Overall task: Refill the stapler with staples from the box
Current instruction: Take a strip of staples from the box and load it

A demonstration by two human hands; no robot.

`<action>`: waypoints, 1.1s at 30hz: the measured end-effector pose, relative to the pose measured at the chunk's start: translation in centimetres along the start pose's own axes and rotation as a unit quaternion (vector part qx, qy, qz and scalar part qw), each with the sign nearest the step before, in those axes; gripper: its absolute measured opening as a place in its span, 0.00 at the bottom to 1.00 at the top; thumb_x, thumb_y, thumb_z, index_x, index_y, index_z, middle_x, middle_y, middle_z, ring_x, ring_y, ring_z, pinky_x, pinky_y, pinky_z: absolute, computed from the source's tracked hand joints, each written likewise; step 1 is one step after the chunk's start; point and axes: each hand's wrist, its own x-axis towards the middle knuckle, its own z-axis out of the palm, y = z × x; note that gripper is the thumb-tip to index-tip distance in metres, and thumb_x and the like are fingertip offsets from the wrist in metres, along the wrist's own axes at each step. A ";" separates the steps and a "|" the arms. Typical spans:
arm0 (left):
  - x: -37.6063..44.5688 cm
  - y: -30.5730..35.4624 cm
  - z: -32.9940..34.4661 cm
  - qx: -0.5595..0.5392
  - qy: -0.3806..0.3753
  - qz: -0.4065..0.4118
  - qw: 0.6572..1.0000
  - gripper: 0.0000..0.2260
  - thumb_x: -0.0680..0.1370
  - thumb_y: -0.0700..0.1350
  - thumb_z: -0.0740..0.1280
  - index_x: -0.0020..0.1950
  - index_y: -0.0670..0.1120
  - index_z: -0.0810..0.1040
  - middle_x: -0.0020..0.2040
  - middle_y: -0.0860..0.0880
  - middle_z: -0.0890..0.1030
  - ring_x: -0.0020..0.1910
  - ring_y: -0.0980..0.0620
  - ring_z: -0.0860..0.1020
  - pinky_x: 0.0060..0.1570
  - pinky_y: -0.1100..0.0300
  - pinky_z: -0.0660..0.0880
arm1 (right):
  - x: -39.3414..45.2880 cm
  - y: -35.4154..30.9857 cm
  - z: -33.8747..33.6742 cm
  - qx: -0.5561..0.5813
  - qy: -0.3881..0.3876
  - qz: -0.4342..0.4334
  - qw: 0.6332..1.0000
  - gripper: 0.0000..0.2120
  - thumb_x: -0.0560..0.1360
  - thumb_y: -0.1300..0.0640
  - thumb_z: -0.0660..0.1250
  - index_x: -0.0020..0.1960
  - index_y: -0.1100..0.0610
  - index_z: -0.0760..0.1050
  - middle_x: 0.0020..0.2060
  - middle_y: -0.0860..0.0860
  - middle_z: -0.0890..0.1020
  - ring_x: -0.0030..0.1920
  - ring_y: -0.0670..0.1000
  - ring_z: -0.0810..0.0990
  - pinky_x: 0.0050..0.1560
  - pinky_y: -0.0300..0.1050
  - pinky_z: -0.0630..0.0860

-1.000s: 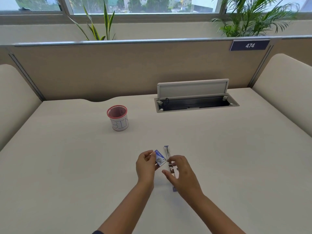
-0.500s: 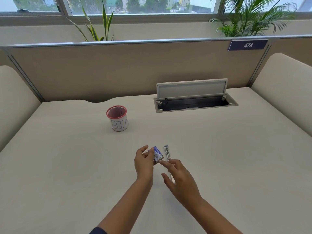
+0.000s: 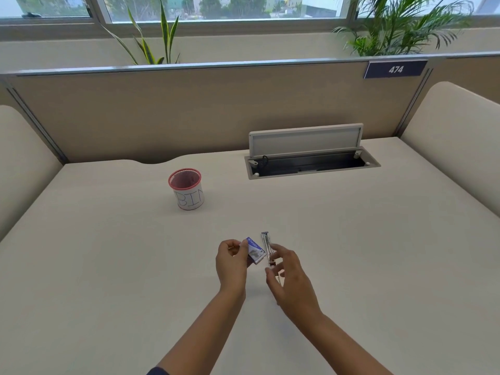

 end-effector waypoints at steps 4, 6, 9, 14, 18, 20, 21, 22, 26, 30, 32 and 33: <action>0.4 -0.2 -0.2 -0.006 -0.006 -0.014 1.000 0.09 0.77 0.39 0.65 0.37 0.41 0.72 0.39 0.43 0.80 0.39 0.47 0.81 0.35 0.64 0.77 | 0.2 0.1 -0.2 0.030 0.003 0.034 0.999 0.20 0.75 0.57 0.64 0.64 0.47 0.65 0.53 0.42 0.72 0.45 0.41 0.76 0.42 0.30 0.74; 0.3 -0.3 -0.2 -0.011 -0.013 -0.020 1.000 0.09 0.77 0.40 0.65 0.37 0.40 0.74 0.38 0.44 0.81 0.36 0.51 0.82 0.35 0.66 0.77 | 0.3 0.0 -0.2 0.051 0.002 0.042 0.998 0.20 0.74 0.56 0.65 0.63 0.47 0.66 0.52 0.42 0.72 0.45 0.40 0.76 0.43 0.30 0.74; 0.2 -0.4 -0.2 -0.011 -0.017 -0.022 1.000 0.09 0.77 0.40 0.65 0.37 0.40 0.75 0.39 0.43 0.82 0.37 0.51 0.82 0.31 0.70 0.77 | 0.5 -0.1 -0.2 0.074 0.001 0.053 0.996 0.20 0.73 0.55 0.68 0.62 0.46 0.66 0.52 0.40 0.72 0.45 0.40 0.76 0.43 0.28 0.73; 0.3 -0.5 -0.3 0.010 -0.019 -0.014 1.000 0.09 0.77 0.39 0.64 0.37 0.40 0.76 0.41 0.41 0.82 0.40 0.47 0.82 0.32 0.71 0.77 | 0.6 -0.2 -0.3 0.082 0.006 0.050 0.995 0.16 0.72 0.57 0.69 0.58 0.47 0.72 0.50 0.42 0.74 0.43 0.40 0.77 0.41 0.26 0.71; 0.5 -0.7 -0.4 0.030 -0.006 -0.009 1.000 0.09 0.78 0.40 0.64 0.39 0.38 0.75 0.41 0.41 0.81 0.39 0.49 0.82 0.31 0.71 0.77 | 0.8 0.0 -0.5 0.093 0.001 0.051 0.994 0.15 0.72 0.57 0.70 0.55 0.45 0.73 0.50 0.42 0.75 0.43 0.39 0.77 0.40 0.25 0.71; 0.7 -0.8 -0.6 0.027 0.002 -0.009 1.000 0.09 0.78 0.40 0.63 0.39 0.38 0.74 0.42 0.41 0.81 0.41 0.47 0.82 0.32 0.71 0.77 | 0.9 0.0 -0.7 0.101 0.000 0.052 0.993 0.16 0.71 0.59 0.70 0.55 0.45 0.74 0.49 0.42 0.75 0.44 0.39 0.78 0.40 0.25 0.72; 0.7 -0.7 -0.6 0.020 0.004 -0.011 1.000 0.09 0.78 0.40 0.63 0.39 0.38 0.74 0.42 0.41 0.81 0.41 0.46 0.82 0.32 0.71 0.78 | 0.9 0.1 -0.7 0.106 0.001 0.053 0.993 0.16 0.71 0.59 0.70 0.55 0.44 0.74 0.49 0.43 0.76 0.43 0.39 0.78 0.40 0.26 0.72; 0.8 -0.7 -0.7 0.012 0.005 -0.014 1.000 0.09 0.78 0.40 0.63 0.39 0.38 0.74 0.41 0.41 0.81 0.41 0.47 0.82 0.32 0.70 0.78 | 0.9 0.1 -0.8 0.110 0.003 0.054 0.992 0.17 0.71 0.60 0.70 0.55 0.43 0.74 0.49 0.43 0.76 0.43 0.39 0.78 0.40 0.27 0.73; 1.0 -0.5 -0.8 0.010 0.006 -0.015 1.000 0.09 0.78 0.40 0.63 0.39 0.38 0.74 0.40 0.43 0.81 0.38 0.52 0.82 0.29 0.70 0.77 | 0.9 0.2 -1.0 0.123 0.001 0.061 0.991 0.20 0.71 0.61 0.70 0.54 0.39 0.72 0.49 0.43 0.76 0.43 0.39 0.79 0.40 0.28 0.74; 1.1 -0.7 -0.8 0.016 0.011 -0.006 1.000 0.08 0.78 0.39 0.63 0.38 0.40 0.73 0.43 0.41 0.80 0.38 0.51 0.81 0.29 0.69 0.77 | 0.9 0.0 -1.1 0.112 -0.012 0.072 0.991 0.19 0.72 0.53 0.70 0.59 0.41 0.70 0.54 0.38 0.73 0.47 0.38 0.76 0.43 0.28 0.73; 1.1 -0.7 -0.9 0.024 0.007 0.001 1.000 0.08 0.78 0.39 0.63 0.39 0.40 0.73 0.45 0.39 0.80 0.40 0.50 0.82 0.30 0.69 0.78 | 0.9 -0.2 -1.3 0.087 -0.004 0.057 0.995 0.15 0.74 0.51 0.67 0.57 0.37 0.70 0.54 0.37 0.71 0.50 0.37 0.75 0.43 0.27 0.71; 1.0 -0.8 -0.9 0.029 0.006 0.003 1.000 0.08 0.78 0.39 0.63 0.39 0.40 0.72 0.46 0.38 0.80 0.40 0.49 0.82 0.30 0.70 0.77 | 1.0 -0.3 -1.4 0.069 0.000 0.045 0.997 0.13 0.75 0.52 0.65 0.55 0.36 0.70 0.54 0.37 0.71 0.51 0.37 0.74 0.43 0.27 0.71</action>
